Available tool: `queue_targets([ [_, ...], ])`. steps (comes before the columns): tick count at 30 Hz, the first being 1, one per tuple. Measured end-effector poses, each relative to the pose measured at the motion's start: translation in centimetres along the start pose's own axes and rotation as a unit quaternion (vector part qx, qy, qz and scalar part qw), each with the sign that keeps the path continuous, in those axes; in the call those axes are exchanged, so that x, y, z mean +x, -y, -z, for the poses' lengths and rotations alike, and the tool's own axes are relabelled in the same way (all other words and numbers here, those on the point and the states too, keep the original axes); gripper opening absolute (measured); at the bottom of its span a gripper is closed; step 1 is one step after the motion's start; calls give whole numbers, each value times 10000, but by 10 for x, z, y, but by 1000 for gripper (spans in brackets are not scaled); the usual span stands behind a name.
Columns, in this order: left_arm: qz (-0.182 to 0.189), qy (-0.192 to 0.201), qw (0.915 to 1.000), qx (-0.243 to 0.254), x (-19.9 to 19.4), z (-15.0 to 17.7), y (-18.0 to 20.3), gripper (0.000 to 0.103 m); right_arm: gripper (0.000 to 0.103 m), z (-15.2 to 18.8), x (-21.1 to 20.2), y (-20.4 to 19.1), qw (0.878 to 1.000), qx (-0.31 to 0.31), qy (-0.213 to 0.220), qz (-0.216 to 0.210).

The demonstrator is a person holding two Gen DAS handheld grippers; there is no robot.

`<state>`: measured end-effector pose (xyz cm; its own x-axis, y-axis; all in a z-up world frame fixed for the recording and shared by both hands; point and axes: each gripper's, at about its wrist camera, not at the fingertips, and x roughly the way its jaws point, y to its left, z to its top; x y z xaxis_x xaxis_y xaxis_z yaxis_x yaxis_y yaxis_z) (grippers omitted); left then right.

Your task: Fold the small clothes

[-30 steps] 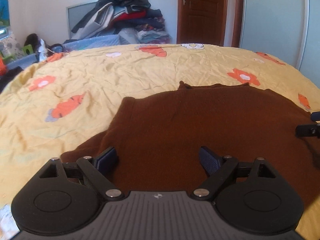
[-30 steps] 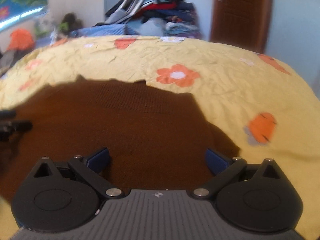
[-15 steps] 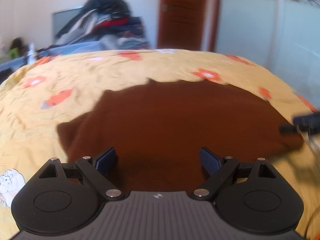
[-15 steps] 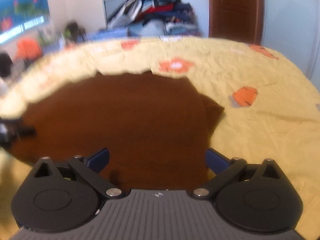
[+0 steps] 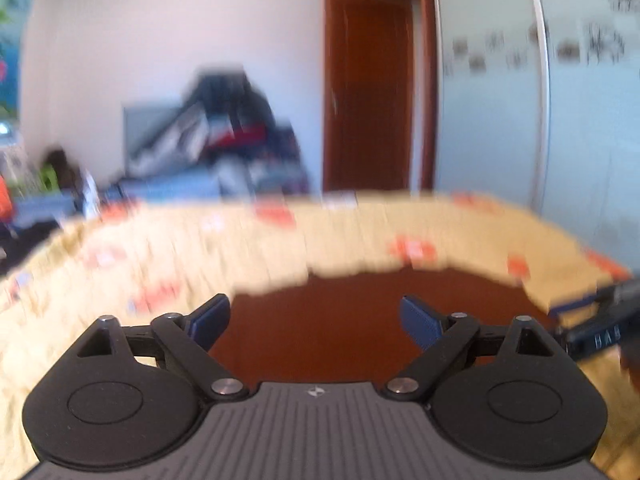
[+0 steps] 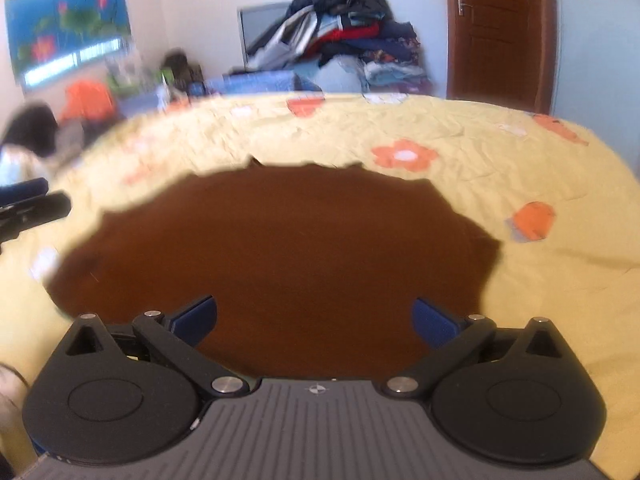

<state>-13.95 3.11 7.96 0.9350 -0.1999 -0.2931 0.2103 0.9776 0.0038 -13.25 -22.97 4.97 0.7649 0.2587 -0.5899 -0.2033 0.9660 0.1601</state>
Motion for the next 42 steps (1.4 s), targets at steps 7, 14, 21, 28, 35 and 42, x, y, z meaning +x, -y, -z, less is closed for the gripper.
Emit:
queue_targets([
  [7, 364, -1580, 9795, -1195, -14, 67, -18, 97, 102, 71, -34, -15, 9983, 275, -258, -448],
  [14, -836, -1708, 9721, -1373, -98, 88, -44, 96, 103, 137, -143, 22, 9928, 838, -213, 828],
  [21, -276, 159, 9920, -1224, -61, -16, -70, 100, 103, 39, -116, 14, 9910, -176, 1063, 791],
  [28, 170, -1307, 9075, -3988, 31, 34, -90, 99, 103, -48, -10, -32, 9978, -12, 387, -547],
  [35, 12, -1460, 8868, -4384, 28, 79, -68, 99, 103, -64, 44, -72, 9859, 507, -620, -1470],
  [42, -182, -1168, 8576, -5005, 39, 82, -85, 97, 103, -77, 82, -83, 9588, 1198, -1304, -2221],
])
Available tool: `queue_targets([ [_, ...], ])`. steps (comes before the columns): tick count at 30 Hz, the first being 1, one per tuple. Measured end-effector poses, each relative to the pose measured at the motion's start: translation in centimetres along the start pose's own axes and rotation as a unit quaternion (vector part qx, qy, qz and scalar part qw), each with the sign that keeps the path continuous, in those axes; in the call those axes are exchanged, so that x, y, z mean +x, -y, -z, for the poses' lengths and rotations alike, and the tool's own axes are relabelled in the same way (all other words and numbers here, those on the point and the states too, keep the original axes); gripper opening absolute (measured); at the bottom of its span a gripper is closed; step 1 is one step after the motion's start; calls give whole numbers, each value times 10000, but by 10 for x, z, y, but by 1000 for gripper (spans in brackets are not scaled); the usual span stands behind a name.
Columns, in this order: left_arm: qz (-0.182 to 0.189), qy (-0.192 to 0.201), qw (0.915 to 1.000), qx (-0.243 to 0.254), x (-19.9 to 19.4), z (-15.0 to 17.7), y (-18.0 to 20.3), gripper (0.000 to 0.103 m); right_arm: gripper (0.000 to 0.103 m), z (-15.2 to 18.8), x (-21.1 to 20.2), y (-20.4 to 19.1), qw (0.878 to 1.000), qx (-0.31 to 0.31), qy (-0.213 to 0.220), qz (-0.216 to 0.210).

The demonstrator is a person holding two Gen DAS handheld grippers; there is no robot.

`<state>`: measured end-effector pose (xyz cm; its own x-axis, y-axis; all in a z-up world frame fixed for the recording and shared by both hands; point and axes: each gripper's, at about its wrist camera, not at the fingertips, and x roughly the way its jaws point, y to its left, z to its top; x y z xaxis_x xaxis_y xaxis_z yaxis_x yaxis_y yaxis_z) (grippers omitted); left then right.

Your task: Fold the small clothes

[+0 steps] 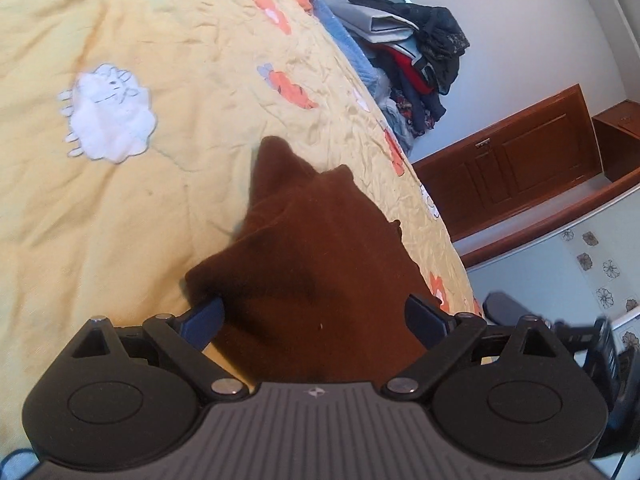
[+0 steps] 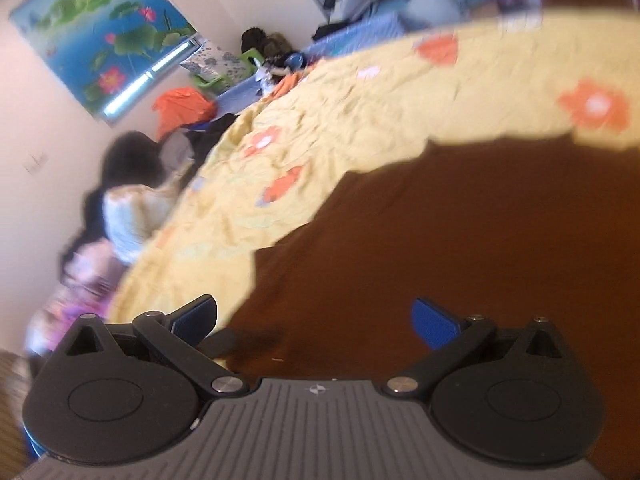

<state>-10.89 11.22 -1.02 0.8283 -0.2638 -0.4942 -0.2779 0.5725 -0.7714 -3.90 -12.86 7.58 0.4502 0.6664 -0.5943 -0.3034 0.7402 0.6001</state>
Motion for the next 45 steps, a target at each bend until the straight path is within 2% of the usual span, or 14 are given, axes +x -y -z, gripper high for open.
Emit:
queue_targets([
  [3, 6, 164, 9996, -217, -1, -2, 1, 95, 103, -10, 20, 25, 9880, 1259, -350, -829],
  [6, -6, 287, 9980, -560, -13, -1, -6, 94, 103, -8, 30, 47, 9564, 2547, -359, -1385],
  [8, -49, 226, 9981, -564, -16, 1, -10, 94, 103, -13, 24, 37, 9748, 2044, -169, -878],
  [10, -27, 221, 9979, -603, -17, 5, -13, 95, 103, -16, 20, 12, 9960, 757, 264, 400],
  [12, -100, 137, 9983, -564, -16, 7, -13, 95, 103, -13, 25, -11, 9900, -441, 405, 1275],
  [19, -352, 439, 9966, -607, -23, 8, -13, 95, 103, -6, 31, -21, 9899, -614, 193, 1264],
  [26, -168, 487, 9958, -756, -13, 7, -14, 94, 103, -19, 46, -26, 9903, -692, 35, 1207],
  [28, -173, 388, 9959, -794, -8, 5, -14, 71, 103, -21, 51, -31, 9904, -748, -90, 1154],
  [30, -342, 157, 9949, -933, 3, 3, -20, 27, 103, -24, 56, -37, 9906, -806, -210, 1086],
  [33, -420, 227, 9959, -773, 3, -1, -20, 24, 103, -30, 64, -43, 9906, -864, -352, 1001],
  [36, -662, 463, 9962, 320, 1, 0, 5, 14, 103, -38, 76, -44, 9916, -742, -617, 859],
  [38, -784, 656, 9848, 1408, -1, 8, 32, 12, 103, -44, 86, -44, 9918, -617, -846, 730],
  [39, -862, 767, 9714, 2073, -1, 16, 48, 12, 103, -46, 92, -44, 9914, -555, -993, 654],
  [45, -1012, 924, 8665, 4801, 10, 67, 103, 11, 103, -57, 126, -49, 9795, -570, -1879, 437],
])
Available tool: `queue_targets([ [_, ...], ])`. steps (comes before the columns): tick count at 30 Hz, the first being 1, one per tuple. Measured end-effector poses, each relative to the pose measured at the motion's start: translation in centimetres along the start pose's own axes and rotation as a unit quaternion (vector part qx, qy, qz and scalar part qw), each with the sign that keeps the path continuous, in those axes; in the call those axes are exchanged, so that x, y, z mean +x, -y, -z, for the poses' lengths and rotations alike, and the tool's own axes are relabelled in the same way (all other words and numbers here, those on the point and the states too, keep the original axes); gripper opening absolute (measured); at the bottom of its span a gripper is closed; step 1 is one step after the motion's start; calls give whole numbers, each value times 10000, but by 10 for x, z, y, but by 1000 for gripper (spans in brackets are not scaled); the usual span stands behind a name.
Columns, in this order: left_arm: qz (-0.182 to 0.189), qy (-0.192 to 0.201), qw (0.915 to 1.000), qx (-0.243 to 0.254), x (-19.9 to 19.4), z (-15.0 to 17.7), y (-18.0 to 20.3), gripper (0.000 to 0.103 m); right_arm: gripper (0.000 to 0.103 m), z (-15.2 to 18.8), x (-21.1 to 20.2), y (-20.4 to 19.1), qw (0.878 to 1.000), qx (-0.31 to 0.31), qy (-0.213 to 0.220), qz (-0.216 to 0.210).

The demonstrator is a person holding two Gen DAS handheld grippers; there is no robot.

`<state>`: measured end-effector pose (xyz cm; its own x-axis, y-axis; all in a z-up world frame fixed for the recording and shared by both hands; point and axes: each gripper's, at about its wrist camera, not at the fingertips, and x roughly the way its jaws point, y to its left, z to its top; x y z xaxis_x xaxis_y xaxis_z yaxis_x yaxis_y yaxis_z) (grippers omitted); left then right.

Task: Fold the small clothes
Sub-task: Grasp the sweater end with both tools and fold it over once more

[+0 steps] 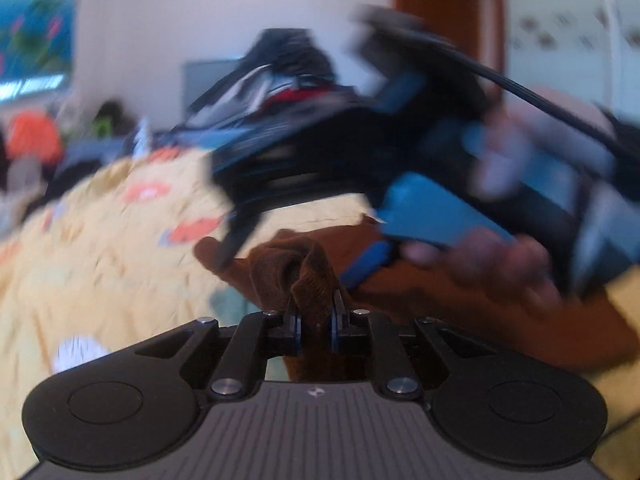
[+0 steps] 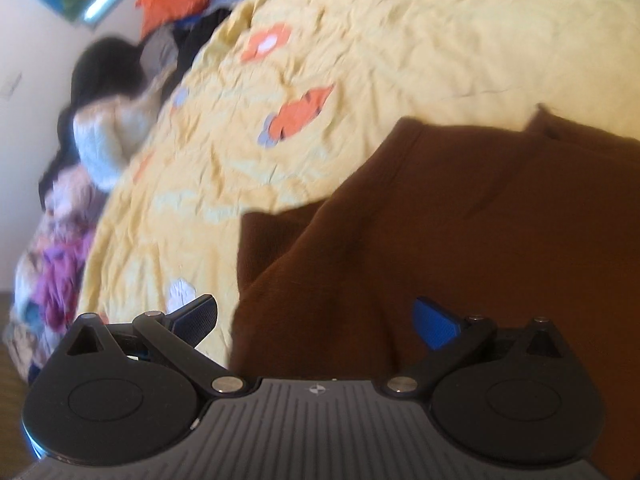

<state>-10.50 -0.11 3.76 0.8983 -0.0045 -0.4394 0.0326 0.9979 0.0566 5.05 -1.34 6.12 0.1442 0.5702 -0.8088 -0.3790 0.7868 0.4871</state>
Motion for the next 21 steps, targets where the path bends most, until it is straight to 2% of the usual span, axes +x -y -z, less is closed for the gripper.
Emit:
queue_targets([
  [2, 6, 59, 9983, 573, 0, 2, 17, 11, 101, -3, 6, -8, 9992, -309, -172, 183],
  [4, 79, 79, 9949, 1002, 0, 4, 30, 11, 93, -5, 9, -14, 9965, -660, -247, 440],
  [5, 108, 92, 9929, 1178, -1, 5, 37, 11, 86, -5, 10, -16, 9948, -839, -249, 512],
  [7, 168, 118, 9894, 1440, -2, 5, 46, 11, 58, -5, 10, -11, 9926, -1026, -242, 608],
  [8, 202, 124, 9881, 1522, -2, 4, 48, 11, 37, -6, 8, -6, 9922, -1020, -232, 676],
  [9, 232, 130, 9873, 1569, -3, 4, 51, 11, 30, -6, 3, 2, 9923, -994, -162, 723],
  [12, 440, 187, 9864, 1570, -2, -6, 60, 11, 28, -3, -29, 32, 9954, -813, 173, 476],
  [15, 842, 368, 9823, 1632, -2, -22, 85, 11, 28, 10, -77, 65, 9949, -692, 654, 328],
  [18, 1421, 572, 9720, 1784, -3, -32, 127, 11, 28, 27, -128, 113, 9931, -265, 1102, 288],
  [21, 1999, 484, 9600, 1898, 2, -29, 166, 11, 28, 53, -160, 169, 9892, 293, 1360, 462],
])
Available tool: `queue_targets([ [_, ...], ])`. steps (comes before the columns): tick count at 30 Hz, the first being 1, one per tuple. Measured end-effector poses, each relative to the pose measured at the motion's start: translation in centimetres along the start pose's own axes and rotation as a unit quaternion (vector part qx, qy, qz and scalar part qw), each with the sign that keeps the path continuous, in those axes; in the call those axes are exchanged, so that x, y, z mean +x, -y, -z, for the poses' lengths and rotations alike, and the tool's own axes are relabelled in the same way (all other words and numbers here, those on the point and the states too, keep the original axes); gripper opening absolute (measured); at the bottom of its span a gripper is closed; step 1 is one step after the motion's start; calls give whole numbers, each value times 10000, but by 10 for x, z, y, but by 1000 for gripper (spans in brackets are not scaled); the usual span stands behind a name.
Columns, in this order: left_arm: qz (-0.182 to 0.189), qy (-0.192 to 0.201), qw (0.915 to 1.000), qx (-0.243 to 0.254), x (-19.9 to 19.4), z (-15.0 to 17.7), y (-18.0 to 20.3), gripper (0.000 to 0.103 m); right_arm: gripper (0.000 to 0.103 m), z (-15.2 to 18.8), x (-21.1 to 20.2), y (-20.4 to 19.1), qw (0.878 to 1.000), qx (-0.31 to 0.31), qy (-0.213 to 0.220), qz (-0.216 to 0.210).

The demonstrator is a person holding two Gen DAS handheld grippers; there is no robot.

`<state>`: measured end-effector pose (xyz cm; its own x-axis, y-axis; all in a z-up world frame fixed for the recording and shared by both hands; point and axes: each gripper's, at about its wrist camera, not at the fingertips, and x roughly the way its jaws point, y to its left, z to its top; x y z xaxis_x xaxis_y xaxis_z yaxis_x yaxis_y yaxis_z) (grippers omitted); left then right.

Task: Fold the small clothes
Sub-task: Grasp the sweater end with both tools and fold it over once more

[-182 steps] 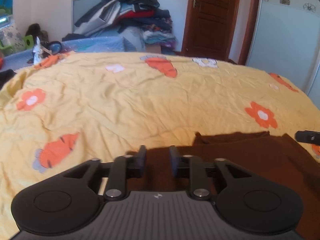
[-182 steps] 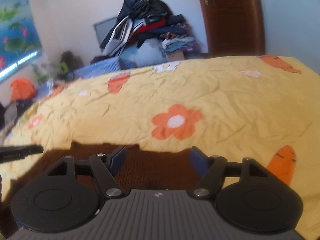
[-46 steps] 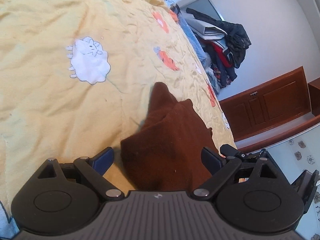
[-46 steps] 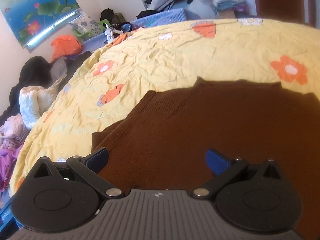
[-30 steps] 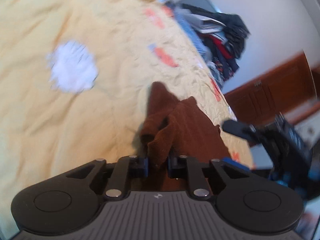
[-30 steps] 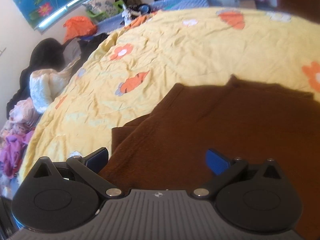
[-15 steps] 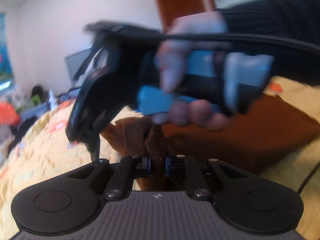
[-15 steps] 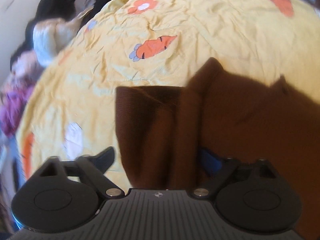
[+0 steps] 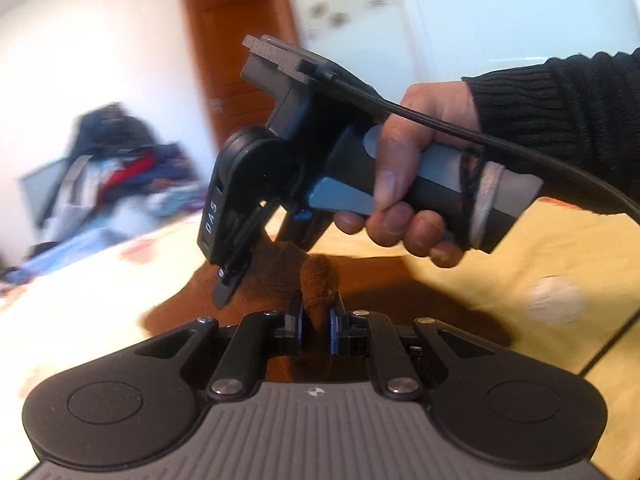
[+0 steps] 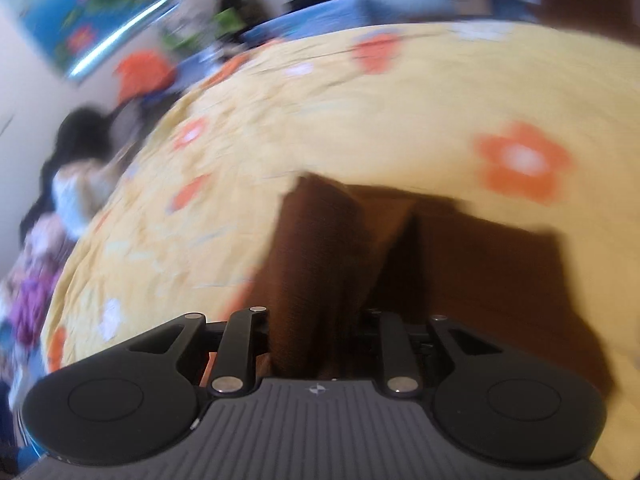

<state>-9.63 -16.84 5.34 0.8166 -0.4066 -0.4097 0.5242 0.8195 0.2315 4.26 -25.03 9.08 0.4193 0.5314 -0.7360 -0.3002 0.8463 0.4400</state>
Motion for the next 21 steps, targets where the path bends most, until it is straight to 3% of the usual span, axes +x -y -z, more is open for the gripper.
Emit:
queue_targets([
  [4, 620, -599, 9962, -102, 31, 11, 26, 11, 32, 33, -11, 65, 9976, 566, 14, 392],
  [6, 625, -771, 9949, -160, 36, 20, 29, 11, 45, 46, -17, 90, 9942, 1042, 269, 41],
  [8, 579, -778, 9952, -151, 34, 22, 30, 11, 50, 50, -23, 103, 9889, 1394, 449, -261],
  [13, 373, -723, 9967, -25, 27, 19, 38, 11, 51, 45, -10, 106, 9855, 1543, 491, -510],
  [14, 337, -718, 9968, -37, 25, 20, 41, 11, 47, 44, -5, 104, 9868, 1477, 442, -500],
  [15, 331, -730, 9968, -56, 26, 17, 41, 11, 29, 42, 4, 92, 9881, 1393, 412, -506],
  [16, 338, -734, 9967, -69, 26, 17, 41, 11, 21, 41, 7, 89, 9895, 1289, 376, -534],
  [21, 566, -481, 9971, 182, 17, 10, 49, 8, 18, 43, -27, 78, 9912, 875, 794, -603],
])
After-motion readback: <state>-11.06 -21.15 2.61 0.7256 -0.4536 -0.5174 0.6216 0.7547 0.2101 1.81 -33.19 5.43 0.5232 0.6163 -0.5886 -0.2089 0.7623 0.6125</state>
